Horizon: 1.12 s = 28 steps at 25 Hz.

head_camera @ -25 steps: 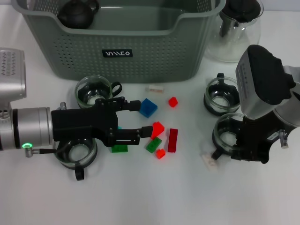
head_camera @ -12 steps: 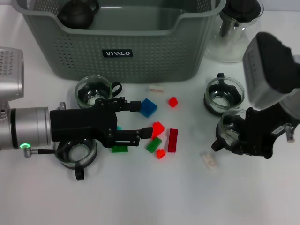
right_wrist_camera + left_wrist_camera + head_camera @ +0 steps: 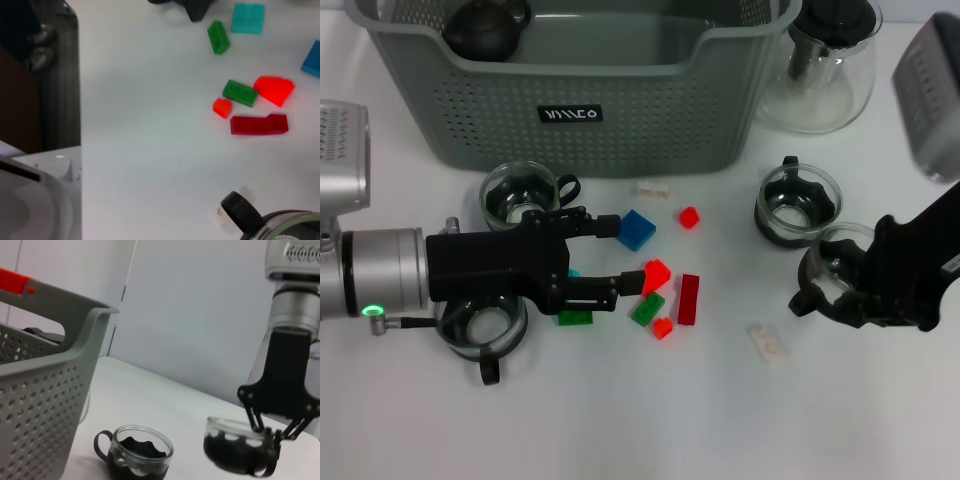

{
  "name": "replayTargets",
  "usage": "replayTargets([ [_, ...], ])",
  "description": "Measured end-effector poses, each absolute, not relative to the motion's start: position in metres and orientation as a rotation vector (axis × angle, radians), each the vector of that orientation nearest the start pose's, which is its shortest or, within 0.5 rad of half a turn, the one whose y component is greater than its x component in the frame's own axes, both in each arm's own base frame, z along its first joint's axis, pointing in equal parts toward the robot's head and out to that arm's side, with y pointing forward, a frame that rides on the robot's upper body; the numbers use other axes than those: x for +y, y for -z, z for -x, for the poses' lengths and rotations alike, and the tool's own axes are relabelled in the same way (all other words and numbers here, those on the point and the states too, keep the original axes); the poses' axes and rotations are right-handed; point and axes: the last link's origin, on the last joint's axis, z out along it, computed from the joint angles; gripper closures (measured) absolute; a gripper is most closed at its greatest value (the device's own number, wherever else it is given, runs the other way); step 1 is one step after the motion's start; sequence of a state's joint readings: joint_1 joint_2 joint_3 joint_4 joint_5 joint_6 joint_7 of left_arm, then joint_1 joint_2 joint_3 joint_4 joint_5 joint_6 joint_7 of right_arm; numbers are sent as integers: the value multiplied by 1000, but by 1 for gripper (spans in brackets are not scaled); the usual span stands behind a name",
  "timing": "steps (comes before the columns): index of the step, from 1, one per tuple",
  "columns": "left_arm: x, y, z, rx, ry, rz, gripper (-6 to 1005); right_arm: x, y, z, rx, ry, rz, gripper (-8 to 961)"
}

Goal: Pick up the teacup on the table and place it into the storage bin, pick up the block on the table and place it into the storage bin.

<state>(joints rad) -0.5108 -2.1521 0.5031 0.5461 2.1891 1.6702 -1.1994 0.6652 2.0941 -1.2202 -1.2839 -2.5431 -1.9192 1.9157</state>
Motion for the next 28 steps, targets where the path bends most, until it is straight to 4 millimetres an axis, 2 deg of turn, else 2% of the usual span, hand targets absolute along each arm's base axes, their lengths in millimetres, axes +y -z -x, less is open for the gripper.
replayTargets([
  [8,286,41,270,-615,799,2811,173,324,-27,-168,364,587,3145,895],
  [13,286,40,271,-614,791,2810,173,332,-30,-151,314,542,3128,895],
  [23,286,42,272,-614,768,2820,172,348,-40,-76,72,140,3175,895],
  [28,285,44,272,-593,749,2845,172,367,-50,-38,1,-38,3087,896],
])
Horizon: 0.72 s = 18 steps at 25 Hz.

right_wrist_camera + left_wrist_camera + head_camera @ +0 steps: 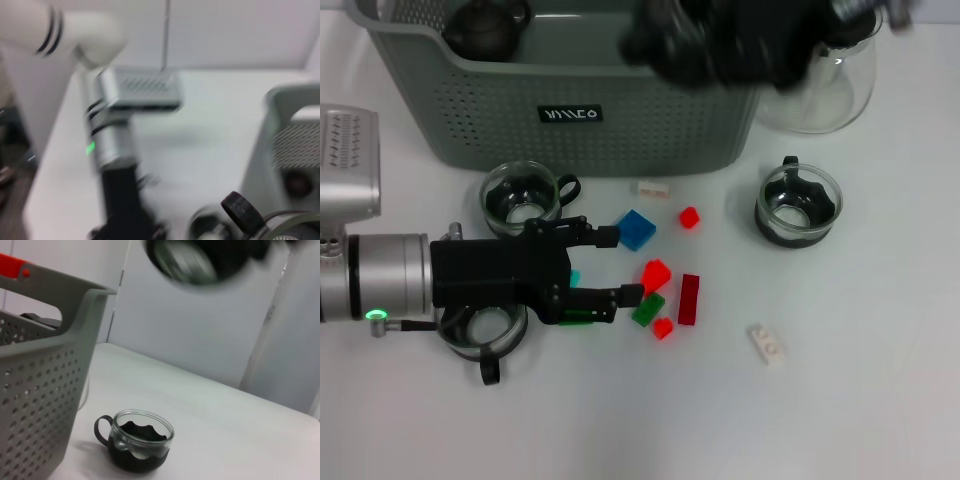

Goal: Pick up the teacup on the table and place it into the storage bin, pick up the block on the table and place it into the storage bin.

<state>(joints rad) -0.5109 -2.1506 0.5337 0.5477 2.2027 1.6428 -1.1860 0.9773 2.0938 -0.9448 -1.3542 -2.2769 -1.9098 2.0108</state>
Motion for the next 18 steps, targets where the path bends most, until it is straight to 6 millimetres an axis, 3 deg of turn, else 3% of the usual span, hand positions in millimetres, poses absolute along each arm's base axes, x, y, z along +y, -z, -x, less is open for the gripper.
replayTargets([
  [5,283,47,271,-504,723,2879,172,392,-58,-9,38,-185,2940,896],
  [9,281,51,270,-463,689,2919,172,417,-54,3,123,-237,2848,896],
  [18,285,49,268,-414,623,2952,173,466,-8,-4,236,-74,2727,896],
])
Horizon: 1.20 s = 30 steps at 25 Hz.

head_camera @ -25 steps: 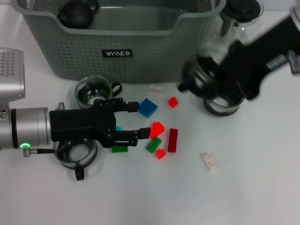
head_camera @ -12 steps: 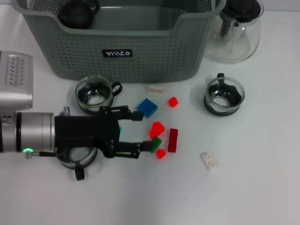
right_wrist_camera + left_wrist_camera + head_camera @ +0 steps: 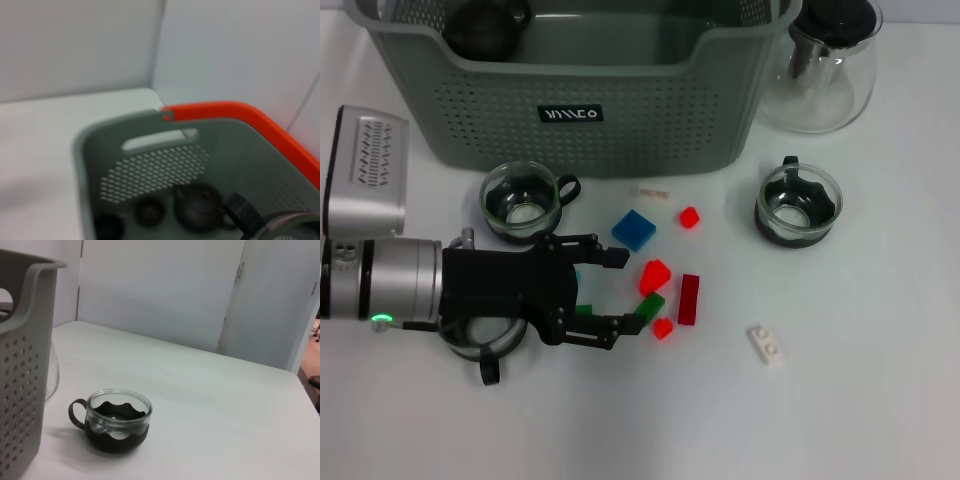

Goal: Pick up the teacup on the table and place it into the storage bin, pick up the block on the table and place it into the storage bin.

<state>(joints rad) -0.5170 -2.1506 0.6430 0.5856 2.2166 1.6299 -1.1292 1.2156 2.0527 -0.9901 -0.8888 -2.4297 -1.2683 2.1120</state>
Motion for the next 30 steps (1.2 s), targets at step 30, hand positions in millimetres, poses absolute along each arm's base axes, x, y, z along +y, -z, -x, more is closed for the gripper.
replayTargets([
  [30,291,42,249,-397,787,2941,173,494,72,-68,154,100,2514,894],
])
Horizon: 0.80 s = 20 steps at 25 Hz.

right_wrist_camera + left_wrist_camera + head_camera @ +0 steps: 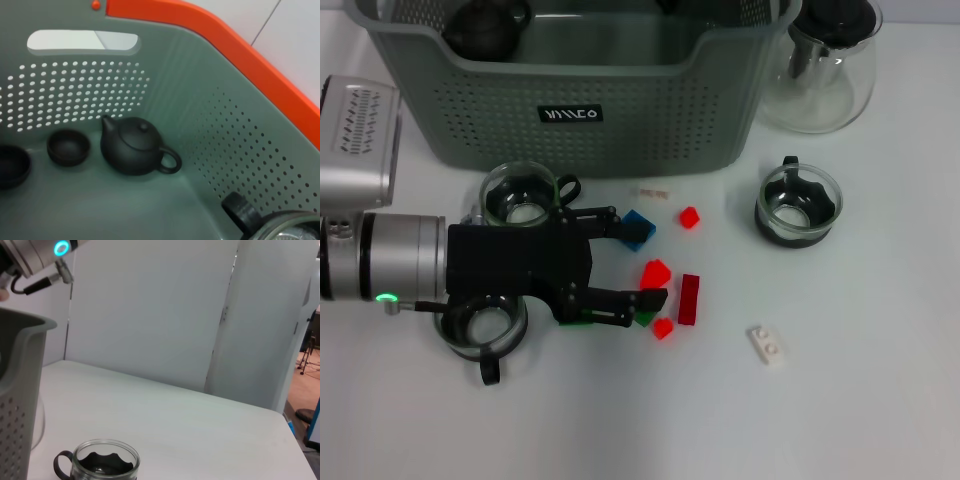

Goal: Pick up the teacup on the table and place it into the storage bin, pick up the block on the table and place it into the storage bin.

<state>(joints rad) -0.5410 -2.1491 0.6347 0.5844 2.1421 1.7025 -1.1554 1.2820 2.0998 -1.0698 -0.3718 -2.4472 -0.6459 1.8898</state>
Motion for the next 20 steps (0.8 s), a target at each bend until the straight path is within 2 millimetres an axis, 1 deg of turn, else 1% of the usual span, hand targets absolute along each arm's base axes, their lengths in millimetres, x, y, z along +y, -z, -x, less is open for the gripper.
replayTargets([
  [8,290,42,249,-397,794,2939,173,488,79,-75,145,152,2539,893],
  [20,290,42,248,-396,795,2939,172,487,80,-78,153,158,2544,880],
])
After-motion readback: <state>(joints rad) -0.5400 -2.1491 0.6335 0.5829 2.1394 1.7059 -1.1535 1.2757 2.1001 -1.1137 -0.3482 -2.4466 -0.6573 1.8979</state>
